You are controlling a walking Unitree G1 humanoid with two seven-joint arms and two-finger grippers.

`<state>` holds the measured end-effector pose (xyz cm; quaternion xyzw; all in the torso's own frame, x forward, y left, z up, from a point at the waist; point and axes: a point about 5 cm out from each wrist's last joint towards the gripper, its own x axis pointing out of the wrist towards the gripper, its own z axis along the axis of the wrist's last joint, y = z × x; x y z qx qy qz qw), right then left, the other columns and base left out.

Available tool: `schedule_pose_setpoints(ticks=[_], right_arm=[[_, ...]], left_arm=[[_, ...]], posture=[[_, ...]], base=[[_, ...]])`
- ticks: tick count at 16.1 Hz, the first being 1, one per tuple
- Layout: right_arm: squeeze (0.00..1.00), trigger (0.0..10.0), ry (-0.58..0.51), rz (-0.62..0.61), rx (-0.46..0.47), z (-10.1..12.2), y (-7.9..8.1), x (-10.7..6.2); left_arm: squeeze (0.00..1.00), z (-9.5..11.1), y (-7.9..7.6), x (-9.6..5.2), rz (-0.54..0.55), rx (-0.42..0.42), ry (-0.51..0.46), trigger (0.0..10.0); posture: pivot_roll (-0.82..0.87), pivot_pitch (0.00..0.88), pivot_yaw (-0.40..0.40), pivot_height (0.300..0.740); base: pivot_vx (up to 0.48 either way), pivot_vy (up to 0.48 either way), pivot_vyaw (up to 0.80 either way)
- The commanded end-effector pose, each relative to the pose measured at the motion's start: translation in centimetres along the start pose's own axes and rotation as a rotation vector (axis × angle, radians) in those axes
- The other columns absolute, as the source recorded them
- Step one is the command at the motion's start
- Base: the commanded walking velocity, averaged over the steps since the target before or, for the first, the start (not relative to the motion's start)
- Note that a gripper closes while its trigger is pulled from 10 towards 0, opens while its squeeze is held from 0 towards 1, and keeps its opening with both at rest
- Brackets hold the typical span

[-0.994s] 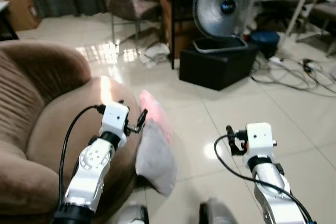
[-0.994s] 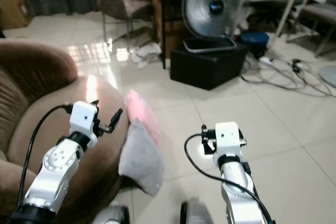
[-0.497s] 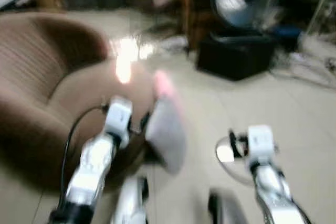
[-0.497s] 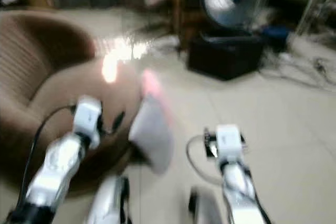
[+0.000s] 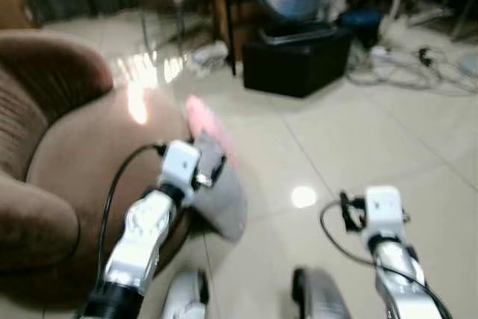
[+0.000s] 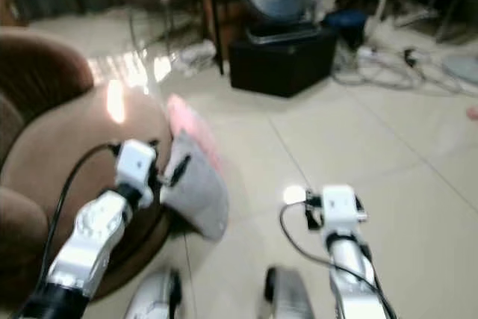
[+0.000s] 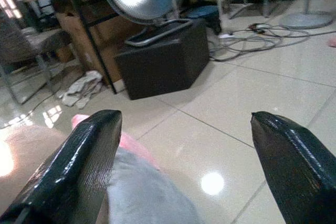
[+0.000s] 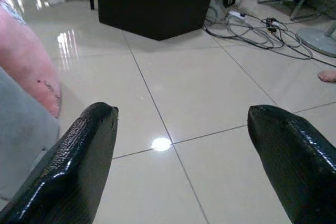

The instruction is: Move the pillow to the sofa from floor

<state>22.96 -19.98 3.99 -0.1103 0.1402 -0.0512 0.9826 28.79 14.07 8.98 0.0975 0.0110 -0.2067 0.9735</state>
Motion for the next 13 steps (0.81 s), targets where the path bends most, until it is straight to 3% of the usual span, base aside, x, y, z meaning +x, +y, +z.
schedule_pose_setpoints(ticks=[1,4,7,9,10,13], right_arm=[[0.00,10.0,-0.046,0.044,0.016,0.98,1.33,0.33],[0.00,10.0,-0.052,0.050,0.009,0.81,1.35,0.48],[0.00,10.0,-0.041,0.092,-0.067,0.51,1.50,0.84],[0.00,10.0,-0.042,0.079,-0.059,0.41,1.43,1.03],[0.00,10.0,-0.024,0.054,-0.017,0.28,1.19,1.16],[0.00,10.0,-0.033,0.070,-0.023,0.18,1.41,0.88]], left_arm=[[0.00,-0.59,1.41,-0.74,0.041,0.018,0.032,10.0],[0.00,-0.57,1.41,-0.67,0.046,0.020,0.033,10.0],[0.00,-0.56,1.40,-0.66,0.048,0.021,0.032,10.0],[0.00,-0.57,1.42,-0.69,0.048,0.021,0.032,10.0],[0.00,-0.58,1.45,-0.68,0.049,0.021,0.032,10.0],[0.00,-0.57,1.38,-0.67,0.041,0.020,0.030,10.0]], posture=[[-0.05,0.000,0.070,0.595],[-0.05,0.000,0.070,0.595],[-0.05,0.000,0.069,0.595],[-0.05,0.000,0.067,0.595],[-0.05,0.000,0.066,0.595],[-0.05,0.000,0.069,0.595]], base=[[0.364,0.000,0.00],[0.364,0.000,0.00],[0.365,0.000,0.27],[0.358,0.000,0.80],[0.352,0.000,0.00],[0.346,0.000,0.00]])
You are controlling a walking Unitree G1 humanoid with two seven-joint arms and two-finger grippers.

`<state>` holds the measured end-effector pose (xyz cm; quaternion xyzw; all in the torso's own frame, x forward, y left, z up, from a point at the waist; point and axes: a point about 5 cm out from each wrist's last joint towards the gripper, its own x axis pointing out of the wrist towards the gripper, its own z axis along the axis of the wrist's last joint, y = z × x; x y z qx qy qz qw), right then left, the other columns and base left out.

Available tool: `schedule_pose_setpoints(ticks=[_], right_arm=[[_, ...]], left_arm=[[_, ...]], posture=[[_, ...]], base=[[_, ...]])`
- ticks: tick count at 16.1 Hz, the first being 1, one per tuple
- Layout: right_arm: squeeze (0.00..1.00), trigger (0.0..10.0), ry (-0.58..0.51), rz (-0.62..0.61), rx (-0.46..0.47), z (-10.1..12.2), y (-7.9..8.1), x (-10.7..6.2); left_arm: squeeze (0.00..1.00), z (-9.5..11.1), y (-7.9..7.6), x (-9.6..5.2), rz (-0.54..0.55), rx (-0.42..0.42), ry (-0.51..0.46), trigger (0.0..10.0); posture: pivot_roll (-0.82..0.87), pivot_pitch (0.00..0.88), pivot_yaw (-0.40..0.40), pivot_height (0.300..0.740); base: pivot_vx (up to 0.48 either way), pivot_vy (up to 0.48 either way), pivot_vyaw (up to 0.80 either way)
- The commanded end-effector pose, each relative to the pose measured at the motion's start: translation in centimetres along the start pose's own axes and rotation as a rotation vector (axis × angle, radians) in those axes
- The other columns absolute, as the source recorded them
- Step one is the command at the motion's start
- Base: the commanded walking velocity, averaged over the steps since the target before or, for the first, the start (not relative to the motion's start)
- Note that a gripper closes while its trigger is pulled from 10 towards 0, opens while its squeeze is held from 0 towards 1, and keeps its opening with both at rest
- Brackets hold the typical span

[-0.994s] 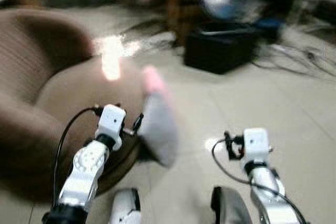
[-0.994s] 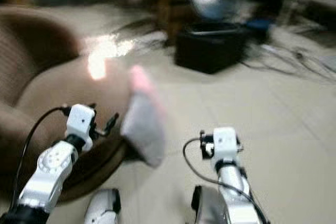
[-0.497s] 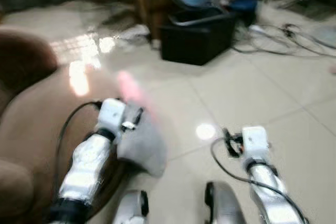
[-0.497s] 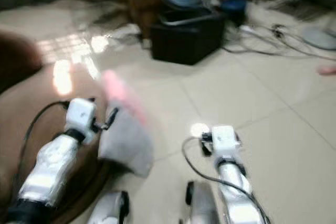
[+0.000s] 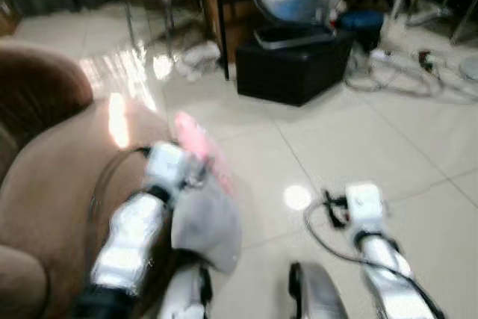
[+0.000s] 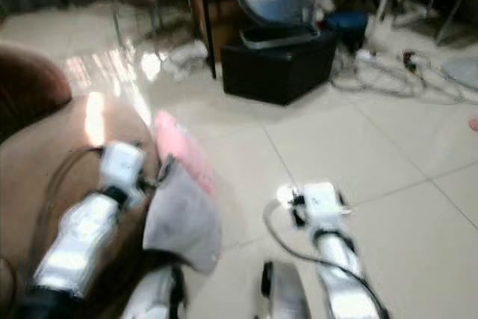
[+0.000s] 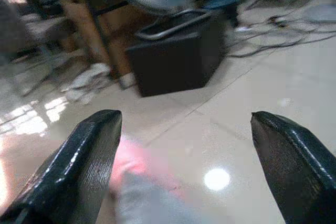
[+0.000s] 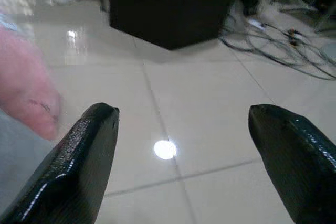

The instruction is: Move the pillow to the sofa from floor

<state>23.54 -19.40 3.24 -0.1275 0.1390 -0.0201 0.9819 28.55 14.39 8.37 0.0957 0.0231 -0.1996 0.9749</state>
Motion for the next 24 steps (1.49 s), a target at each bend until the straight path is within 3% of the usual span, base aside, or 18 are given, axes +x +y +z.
schedule_pose_setpoints(ticks=[1,4,10,14,17,21,24], right_arm=[[0.00,10.0,-0.025,0.009,0.043,0.6,0.7,0.1],[0.00,10.0,-0.026,0.010,0.046,0.6,0.9,-0.1],[0.00,10.0,-0.039,0.051,0.027,1.1,1.5,-0.5],[0.00,10.0,-0.053,0.102,0.026,1.9,1.8,-0.6],[0.00,10.0,-0.059,0.181,0.009,2.7,2.7,-0.8],[0.00,10.0,-0.039,0.215,0.012,2.7,3.1,-0.7],[0.00,10.0,-0.030,0.228,0.012,2.6,3.5,-0.8]], left_arm=[[0.00,0.1,1.3,-0.4,0.026,0.028,0.006,10.0],[0.00,0.1,1.3,-0.4,0.018,0.030,0.006,10.0],[0.00,-0.2,1.6,-0.5,0.046,0.019,0.026,10.0],[0.00,-1.0,2.3,-0.9,0.073,0.015,0.085,10.0],[0.00,-2.5,2.8,-1.1,0.078,0.050,0.208,10.0],[0.00,-2.2,2.6,-0.1,0.063,0.055,0.205,10.0],[0.00,-2.0,1.8,0.7,0.021,0.014,0.201,10.0]], posture=[[-0.05,0.000,0.069,0.595],[-0.05,0.000,0.074,0.595],[-0.05,0.000,0.078,0.595],[-0.04,0.000,0.074,0.595],[-0.05,0.000,0.082,0.595],[-0.05,0.000,0.084,0.580],[-0.05,0.018,0.084,0.555]], base=[[0.337,0.000,-0.66],[0.340,0.000,-0.65],[0.326,0.000,0.00],[0.000,0.000,0.00],[0.000,0.000,0.00],[0.000,0.000,0.00],[0.000,0.000,0.00]])
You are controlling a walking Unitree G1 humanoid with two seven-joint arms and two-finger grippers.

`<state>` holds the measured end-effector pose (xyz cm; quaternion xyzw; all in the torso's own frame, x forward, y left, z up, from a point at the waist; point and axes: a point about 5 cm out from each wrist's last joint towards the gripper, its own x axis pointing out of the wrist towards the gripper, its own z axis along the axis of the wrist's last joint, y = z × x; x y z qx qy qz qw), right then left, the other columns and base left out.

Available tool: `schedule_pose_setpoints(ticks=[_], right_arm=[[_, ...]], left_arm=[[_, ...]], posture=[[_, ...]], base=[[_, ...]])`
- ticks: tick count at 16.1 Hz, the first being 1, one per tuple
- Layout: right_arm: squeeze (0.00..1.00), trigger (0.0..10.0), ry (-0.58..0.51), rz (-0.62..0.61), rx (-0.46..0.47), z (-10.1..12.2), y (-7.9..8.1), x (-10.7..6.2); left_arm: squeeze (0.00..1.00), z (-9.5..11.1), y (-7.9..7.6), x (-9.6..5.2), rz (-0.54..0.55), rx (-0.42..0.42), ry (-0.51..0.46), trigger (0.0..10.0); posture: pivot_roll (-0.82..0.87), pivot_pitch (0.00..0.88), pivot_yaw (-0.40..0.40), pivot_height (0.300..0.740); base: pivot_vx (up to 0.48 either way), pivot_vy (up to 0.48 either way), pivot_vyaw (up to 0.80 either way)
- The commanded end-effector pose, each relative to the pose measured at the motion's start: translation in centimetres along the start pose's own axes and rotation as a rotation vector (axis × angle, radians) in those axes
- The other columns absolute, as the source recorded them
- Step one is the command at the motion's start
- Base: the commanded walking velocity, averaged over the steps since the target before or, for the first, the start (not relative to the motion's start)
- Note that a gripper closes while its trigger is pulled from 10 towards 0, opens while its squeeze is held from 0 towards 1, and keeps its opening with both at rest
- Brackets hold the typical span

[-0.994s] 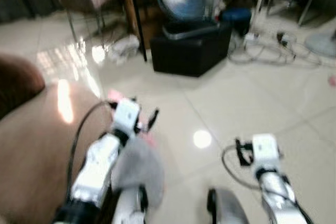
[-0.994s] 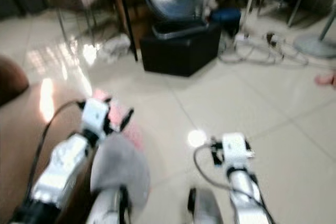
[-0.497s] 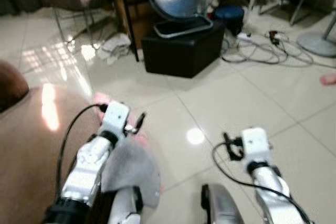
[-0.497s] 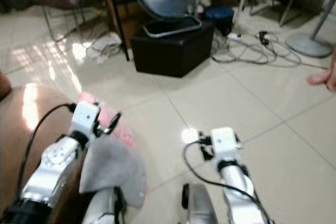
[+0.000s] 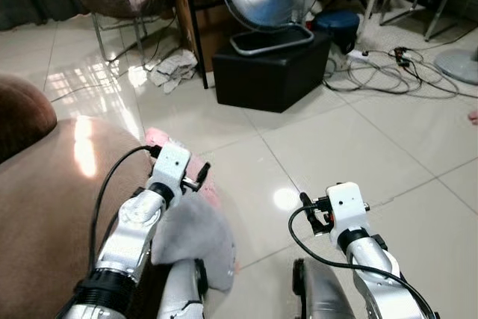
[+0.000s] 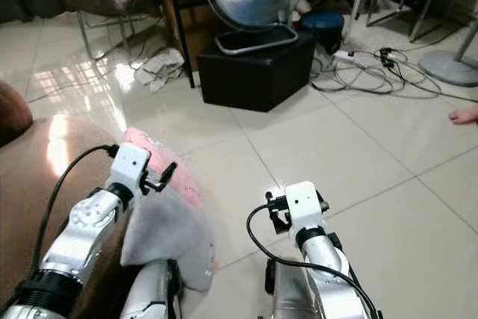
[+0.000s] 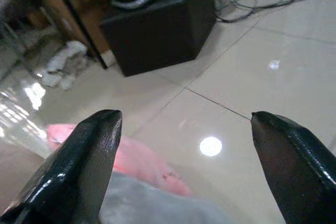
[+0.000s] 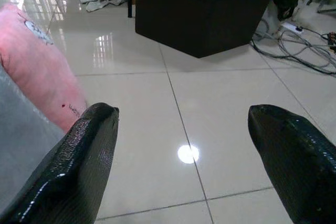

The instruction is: Move the pillow to the sofa from floor

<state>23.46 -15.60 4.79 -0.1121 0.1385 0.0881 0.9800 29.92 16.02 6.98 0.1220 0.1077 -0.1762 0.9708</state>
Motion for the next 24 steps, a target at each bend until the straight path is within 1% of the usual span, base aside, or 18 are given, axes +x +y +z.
schedule_pose_setpoints(ticks=[1,3,4,5,6,8,9,10,11,12,15,18,19,20,21,22,23,24], right_arm=[[0.00,10.0,0.001,0.017,0.014,0.2,0.4,0.0],[0.00,10.0,0.007,0.035,0.004,0.0,0.7,-0.2],[0.00,10.0,0.012,0.034,0.003,-0.2,0.7,-0.3],[0.00,10.0,0.013,0.032,0.004,-0.2,0.7,-0.3],[0.00,10.0,0.018,0.035,-0.014,-0.3,0.6,-0.4],[0.00,10.0,0.039,0.094,-0.012,-0.4,1.0,-0.5],[0.00,10.0,0.042,0.113,-0.005,-0.3,1.1,-0.6],[0.00,10.0,0.043,0.160,-0.011,-0.2,1.5,-0.8],[0.00,10.0,0.044,0.170,-0.018,-0.2,1.5,-0.9],[0.00,10.0,0.036,0.217,-0.052,-0.1,1.8,-1.2],[0.00,10.0,0.010,0.280,-0.072,0.8,2.3,-2.2],[0.00,10.0,-0.029,0.340,-0.094,2.0,3.0,-2.9],[0.00,10.0,-0.034,0.347,-0.097,2.1,3.1,-3.0],[0.00,10.0,-0.061,0.363,-0.107,3.0,3.4,-3.2],[0.00,10.0,-0.086,0.376,-0.104,3.8,3.6,-3.5],[0.00,10.0,-0.094,0.380,-0.101,4.1,3.6,-3.5],[0.00,10.0,-0.103,0.404,-0.102,4.5,3.7,-3.9],[0.00,10.0,-0.100,0.429,-0.109,4.5,3.8,-4.1]], left_arm=[[0.00,-0.6,0.0,0.2,-0.018,-0.003,0.037,10.0],[0.00,-0.9,0.3,1.0,0.003,0.012,0.079,10.0],[0.00,-1.4,0.4,1.4,0.010,-0.046,0.128,10.0],[0.00,-1.6,0.5,1.5,0.014,-0.066,0.141,10.0],[1.00,-2.7,0.6,1.6,0.042,-0.140,0.201,10.0],[1.00,-3.8,1.0,2.0,0.108,-0.233,0.272,10.0],[1.00,-3.9,1.1,2.0,0.123,-0.244,0.279,10.0],[1.00,-4.1,1.3,2.2,0.157,-0.244,0.299,10.0],[1.00,-4.2,1.3,2.2,0.163,-0.242,0.306,10.0],[1.00,-4.9,1.3,2.0,0.182,-0.204,0.341,10.0],[1.00,-6.4,2.2,1.2,0.301,-0.179,0.392,10.0],[1.00,-8.6,3.0,-0.7,0.402,-0.120,0.461,10.0],[1.00,-9.0,3.2,-1.1,0.421,-0.116,0.469,10.0],[1.00,-9.4,3.6,-1.7,0.462,-0.102,0.477,10.0],[1.00,-9.5,3.9,-1.8,0.480,-0.087,0.475,10.0],[1.00,-9.4,3.9,-1.7,0.482,-0.078,0.473,10.0],[1.00,-9.1,4.5,-1.8,0.529,-0.019,0.458,10.0],[1.00,-8.9,4.8,-1.8,0.562,0.003,0.445,10.0]], posture=[[-0.05,0.021,0.086,0.555],[-0.04,0.031,0.095,0.555],[-0.04,0.041,0.099,0.555],[-0.04,0.041,0.099,0.555],[-0.05,0.057,0.100,0.555],[-0.07,0.079,0.094,0.555],[-0.07,0.082,0.092,0.555],[-0.08,0.098,0.087,0.555],[-0.08,0.103,0.085,0.555],[-0.11,0.131,0.077,0.555],[-0.14,0.189,0.049,0.555],[-0.16,0.239,0.022,0.555],[-0.17,0.242,0.022,0.555],[-0.20,0.259,0.015,0.555],[-0.21,0.271,0.003,0.555],[-0.21,0.271,0.003,0.555],[-0.21,0.316,-0.008,0.555],[-0.22,0.322,-0.012,0.555]], base=[[0.000,0.000,0.00],[0.000,0.000,0.00],[0.000,0.000,0.00],[0.000,0.000,0.00],[0.000,0.000,0.00],[0.000,0.000,0.00],[0.000,0.000,0.00],[0.000,0.000,0.00],[0.000,0.000,0.00],[0.000,0.000,0.00],[0.000,0.000,0.00],[0.000,0.000,0.00],[0.000,0.000,0.00],[0.000,0.000,0.00],[0.000,0.000,0.00],[0.000,0.000,0.00],[0.000,0.000,0.00],[0.000,0.000,0.00]])
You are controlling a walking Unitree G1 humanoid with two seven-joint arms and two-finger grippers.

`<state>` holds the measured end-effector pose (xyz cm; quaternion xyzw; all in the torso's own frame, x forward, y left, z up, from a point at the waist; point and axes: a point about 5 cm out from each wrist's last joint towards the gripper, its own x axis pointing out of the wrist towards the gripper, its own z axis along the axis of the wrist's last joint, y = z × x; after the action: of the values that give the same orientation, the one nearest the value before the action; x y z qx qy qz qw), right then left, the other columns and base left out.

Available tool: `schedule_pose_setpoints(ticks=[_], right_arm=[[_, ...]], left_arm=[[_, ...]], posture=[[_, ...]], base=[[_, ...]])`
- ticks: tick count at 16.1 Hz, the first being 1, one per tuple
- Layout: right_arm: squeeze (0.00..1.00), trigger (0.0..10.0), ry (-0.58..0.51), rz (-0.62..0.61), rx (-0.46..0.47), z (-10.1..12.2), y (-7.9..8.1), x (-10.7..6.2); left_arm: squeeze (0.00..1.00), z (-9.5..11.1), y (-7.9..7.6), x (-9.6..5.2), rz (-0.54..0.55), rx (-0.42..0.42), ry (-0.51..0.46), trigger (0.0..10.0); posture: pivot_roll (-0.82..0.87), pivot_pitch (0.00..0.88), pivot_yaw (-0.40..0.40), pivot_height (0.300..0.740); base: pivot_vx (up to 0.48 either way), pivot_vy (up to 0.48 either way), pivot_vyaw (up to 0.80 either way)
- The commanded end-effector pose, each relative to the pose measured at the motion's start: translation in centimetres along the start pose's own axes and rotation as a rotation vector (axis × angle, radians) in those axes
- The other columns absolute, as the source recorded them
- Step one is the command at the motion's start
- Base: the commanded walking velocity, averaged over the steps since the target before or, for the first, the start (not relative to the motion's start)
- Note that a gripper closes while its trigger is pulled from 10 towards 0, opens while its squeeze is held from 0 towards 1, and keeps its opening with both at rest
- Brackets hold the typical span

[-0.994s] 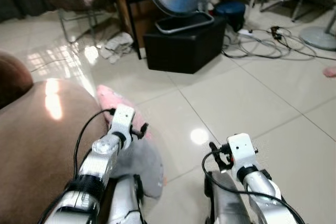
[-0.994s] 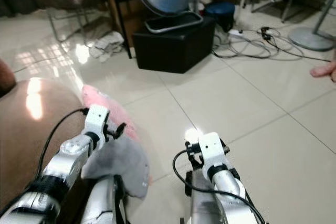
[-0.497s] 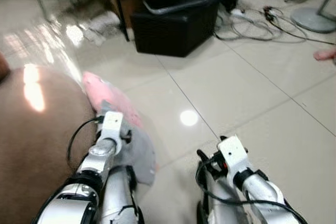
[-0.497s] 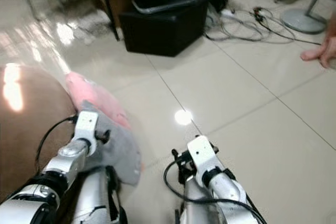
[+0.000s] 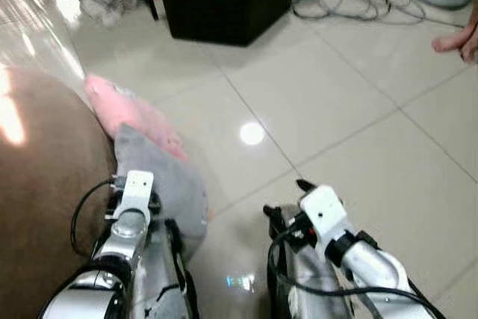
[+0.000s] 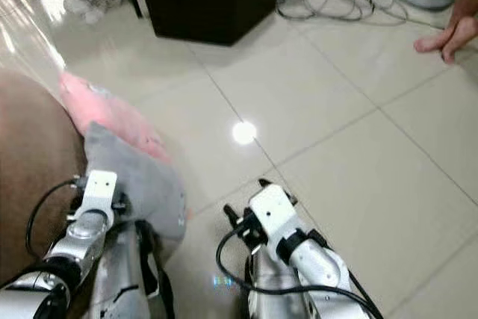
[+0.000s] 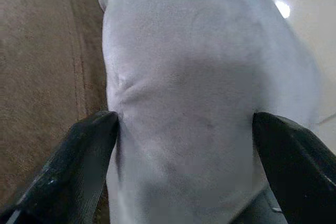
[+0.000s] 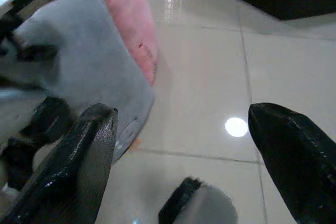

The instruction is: Move the pillow to the sofa from floor

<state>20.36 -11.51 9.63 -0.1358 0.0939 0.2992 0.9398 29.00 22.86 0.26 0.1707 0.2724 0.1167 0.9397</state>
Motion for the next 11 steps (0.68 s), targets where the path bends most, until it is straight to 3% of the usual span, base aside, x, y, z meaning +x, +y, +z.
schedule_pose_setpoints(ticks=[1,3,6,7,8,9,10,11], right_arm=[[0.00,10.0,0.024,0.035,0.015,-0.3,0.4,-0.4],[0.00,10.0,0.065,0.096,0.005,-1.2,1.0,-1.0],[0.00,10.0,0.073,0.114,0.009,-1.0,1.5,-1.1],[0.00,10.0,0.072,0.115,0.011,-0.9,1.6,-1.1],[0.00,10.0,0.072,0.115,0.013,-0.9,1.7,-1.2],[0.00,10.0,0.075,0.116,0.014,-1.0,1.7,-1.3],[0.00,10.0,0.083,0.121,0.017,-1.2,1.8,-1.4],[0.00,10.0,0.087,0.123,0.018,-1.2,1.8,-1.5]], left_arm=[[1.00,-0.4,0.6,0.0,0.042,0.021,0.001,10.0],[1.00,0.2,0.9,0.1,0.083,0.009,-0.032,10.0],[0.98,-1.7,0.3,-0.3,0.035,0.024,0.068,10.0],[0.29,-2.1,0.3,-0.4,0.024,0.009,0.087,10.0],[0.29,-2.2,0.2,-0.4,0.017,0.003,0.094,10.0],[0.00,-2.2,0.2,-0.4,0.012,-0.008,0.099,8.9],[0.00,-2.1,-0.1,-0.3,-0.009,-0.011,0.097,2.7],[0.00,-2.0,-0.2,-0.3,-0.016,-0.007,0.094,0.0]], posture=[[-0.21,0.326,-0.017,0.555],[-0.21,0.330,-0.017,0.555],[-0.22,0.333,-0.008,0.555],[-0.22,0.332,-0.006,0.555],[-0.22,0.332,-0.006,0.555],[-0.22,0.333,-0.005,0.555],[-0.22,0.334,-0.003,0.555],[-0.22,0.334,-0.003,0.555]], base=[[0.000,0.000,0.00],[0.000,0.000,0.00],[0.000,0.000,0.00],[0.000,0.000,0.00],[0.000,0.000,0.00],[0.000,0.000,0.00],[0.000,0.000,0.00],[0.000,0.000,0.00]])
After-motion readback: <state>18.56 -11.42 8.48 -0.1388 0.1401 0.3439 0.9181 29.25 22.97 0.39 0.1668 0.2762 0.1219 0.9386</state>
